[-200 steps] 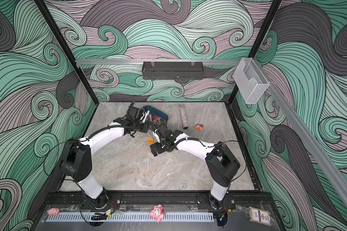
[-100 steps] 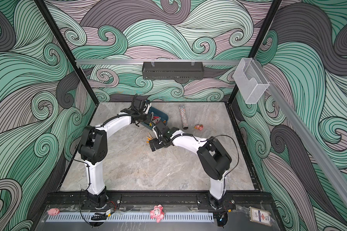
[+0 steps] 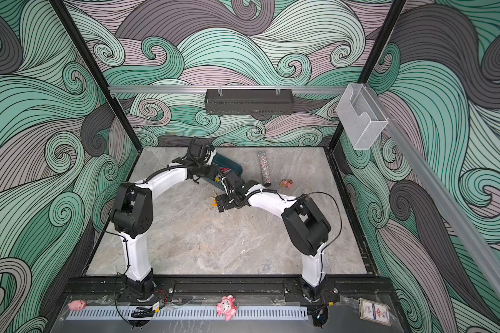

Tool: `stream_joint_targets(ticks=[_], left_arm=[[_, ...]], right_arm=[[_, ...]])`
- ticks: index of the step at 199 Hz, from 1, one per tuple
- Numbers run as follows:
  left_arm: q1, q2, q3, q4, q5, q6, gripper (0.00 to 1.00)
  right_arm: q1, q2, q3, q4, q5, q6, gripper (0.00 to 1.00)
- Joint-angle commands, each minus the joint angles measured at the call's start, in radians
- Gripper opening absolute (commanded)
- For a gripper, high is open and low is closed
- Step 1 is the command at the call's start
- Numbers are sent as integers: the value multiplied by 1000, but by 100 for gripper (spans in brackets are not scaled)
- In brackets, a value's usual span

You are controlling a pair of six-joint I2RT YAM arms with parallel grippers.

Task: Put the clothespins into the storage box
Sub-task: Place the clothespin in the storage box, then pick up the clothespin from the center of the board.

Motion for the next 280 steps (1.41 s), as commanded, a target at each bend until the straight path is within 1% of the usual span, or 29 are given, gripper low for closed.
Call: stream_joint_targets(ticks=[1, 20, 43, 59, 68, 84, 91, 96, 104, 111, 121, 125, 129, 131, 134, 140, 153, 165, 174, 190, 204, 233, 276, 280], left_arm=[[4, -150, -133, 4, 25, -61, 45], [3, -235, -276, 31, 37, -112, 44], [-11, -298, -401, 57, 57, -177, 43], [-18, -326, -471, 73, 69, -221, 43], [-25, -341, -508, 86, 72, -244, 43], [-33, -376, -572, 100, 63, -280, 44], [-39, -395, -600, 105, 56, -294, 44], [-42, -409, -617, 104, 48, -303, 45], [-48, -437, -646, 104, 29, -314, 46], [-53, -464, -671, 105, 10, -323, 48], [-57, -507, -709, 111, -24, -333, 50], [-59, -516, -725, 115, -37, -338, 52], [-58, -555, -740, 118, -51, -341, 53], [-58, -565, -747, 119, -59, -344, 54], [-58, -579, -757, 121, -72, -345, 55], [-59, -607, -776, 123, -96, -351, 57], [-58, -659, -808, 121, -157, -367, 61], [-58, -699, -827, 114, -221, -396, 66], [-58, -717, -834, 109, -250, -407, 67], [-57, -727, -835, 113, -250, -397, 67], [-58, -715, -834, 124, -232, -392, 67], [-58, -677, -833, 161, -188, -388, 67], [-59, -641, -827, 188, -155, -386, 67], [-60, -640, -828, 189, -154, -386, 67]], right_arm=[[-5, -56, -46, 11, 33, 15, 100], [-4, -112, -117, 42, 58, 30, 99], [-5, -178, -202, 90, 84, 64, 98], [-2, -196, -219, 73, 101, 85, 95], [4, -204, -216, 57, 118, 84, 92], [36, -220, -208, 8, 241, 63, 90], [54, -228, -199, -14, 325, 54, 91], [67, -232, -194, -30, 387, 52, 93], [81, -238, -189, -45, 482, 59, 99], [79, -240, -190, -49, 519, 76, 100], [65, -230, -182, -69, 556, 144, 100], [52, -215, -173, -80, 541, 176, 100], [42, -206, -166, -84, 516, 179, 100], [31, -197, -157, -84, 462, 172, 100], [23, -188, -151, -84, 437, 168, 100], [6, -160, -131, -87, 347, 162, 99], [-15, -98, -85, -93, 223, 177, 84], [-14, -62, -57, -78, 202, 203, 75], [-15, -38, -46, -44, 188, 222, 69], [-18, 14, -3, -18, 175, 261, 56], [-22, 63, 38, -6, 167, 295, 49], [-35, 139, 81, 49, 156, 350, 45], [-41, 194, 122, 60, 184, 377, 43], [-41, 199, 125, 87, 188, 379, 43]])
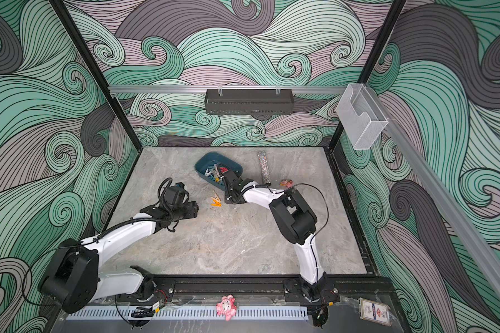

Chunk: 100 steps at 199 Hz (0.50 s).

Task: Put the clothespins into the storage box
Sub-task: Pick up the clothespin from the center of the board.

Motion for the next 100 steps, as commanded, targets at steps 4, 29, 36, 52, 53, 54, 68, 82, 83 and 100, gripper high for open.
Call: stream_joint_targets(ticks=[4, 29, 36, 52, 53, 54, 68, 82, 83, 100], left_arm=[[-6, 14, 10, 27, 21, -9, 67], [-6, 20, 9, 28, 27, -4, 67], [-6, 17, 8, 26, 27, -3, 67], [-7, 14, 6, 27, 26, -2, 67], [-6, 14, 6, 27, 26, -3, 67], [-7, 14, 6, 27, 26, -3, 67], [-6, 14, 6, 27, 26, 0, 67], [-7, 15, 6, 26, 28, 0, 67], [-7, 14, 6, 26, 28, 0, 67], [-6, 15, 6, 29, 32, 3, 67]], right_arm=[[-7, 22, 32, 45, 17, 49, 43], [-10, 57, 65, 42, 27, 57, 41], [-11, 63, 73, 44, 31, 59, 40], [-13, 78, 89, 43, 46, 60, 37], [-14, 79, 91, 42, 47, 59, 37], [-14, 80, 93, 41, 48, 59, 36], [-16, 95, 112, 27, 63, 58, 32], [-17, 105, 120, 26, 69, 58, 30], [-17, 106, 121, 26, 69, 59, 30], [-19, 116, 124, 26, 75, 58, 27]])
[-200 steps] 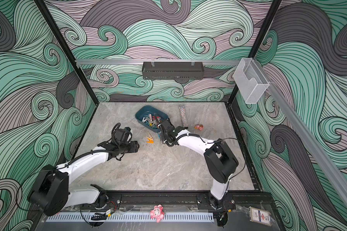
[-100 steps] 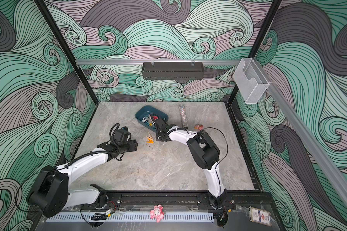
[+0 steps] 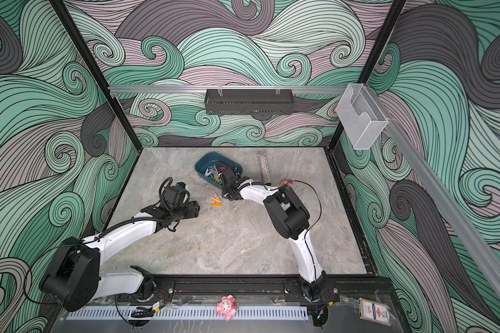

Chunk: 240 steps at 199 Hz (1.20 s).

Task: Put the clothespins into the storage box
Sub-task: Pick up the clothespin from the center of the board.

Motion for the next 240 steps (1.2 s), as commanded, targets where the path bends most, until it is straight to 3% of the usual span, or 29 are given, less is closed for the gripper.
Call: stream_joint_targets(ticks=[1, 111, 151, 203, 240], left_arm=[[-5, 10, 6, 12, 11, 2, 67], [-6, 12, 13, 9, 23, 7, 67], [-5, 0, 19, 0, 8, 8, 67], [-5, -23, 17, 15, -25, 10, 67], [-7, 27, 30, 62, 24, 25, 67]], right_arm=[[-8, 23, 22, -12, 39, 17, 27], [-10, 74, 41, -42, 47, 8, 14], [-8, -7, -4, -50, 58, -9, 6], [6, -137, -88, -62, 50, -25, 5], [7, -191, -69, -79, 48, -37, 6]])
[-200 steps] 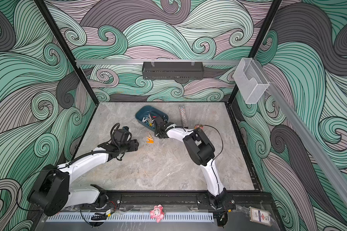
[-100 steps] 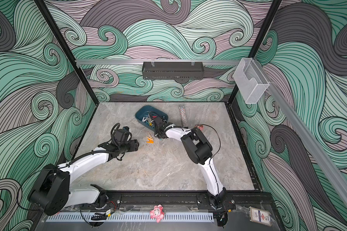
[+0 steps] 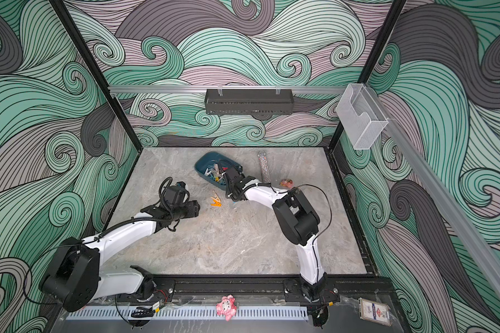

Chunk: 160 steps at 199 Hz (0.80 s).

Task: Put the clothespins into the storage box
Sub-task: Pick up the clothespin from the center of the board, then place the clothespin in the storage box.

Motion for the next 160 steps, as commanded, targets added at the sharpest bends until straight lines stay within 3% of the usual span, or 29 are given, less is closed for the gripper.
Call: stream_joint_targets(ticks=[1, 27, 93, 106, 136, 160], left_arm=[[-7, 32, 31, 44, 24, 20, 67], [-11, 77, 62, 73, 33, 21, 67], [-11, 169, 173, 67, 10, 68, 67], [-10, 169, 171, 70, 3, 68, 67], [-11, 162, 183, 54, -32, 75, 67], [-10, 143, 188, 35, -59, 87, 67]], right_arm=[[2, -36, 23, -30, 18, -9, 6], [-14, -9, 122, -45, 30, -49, 6], [-78, 229, 488, -140, 68, -143, 6], [-82, 255, 527, -141, 73, -158, 9], [-84, 291, 604, -181, 68, -173, 27], [-76, 252, 580, -186, 60, -181, 31]])
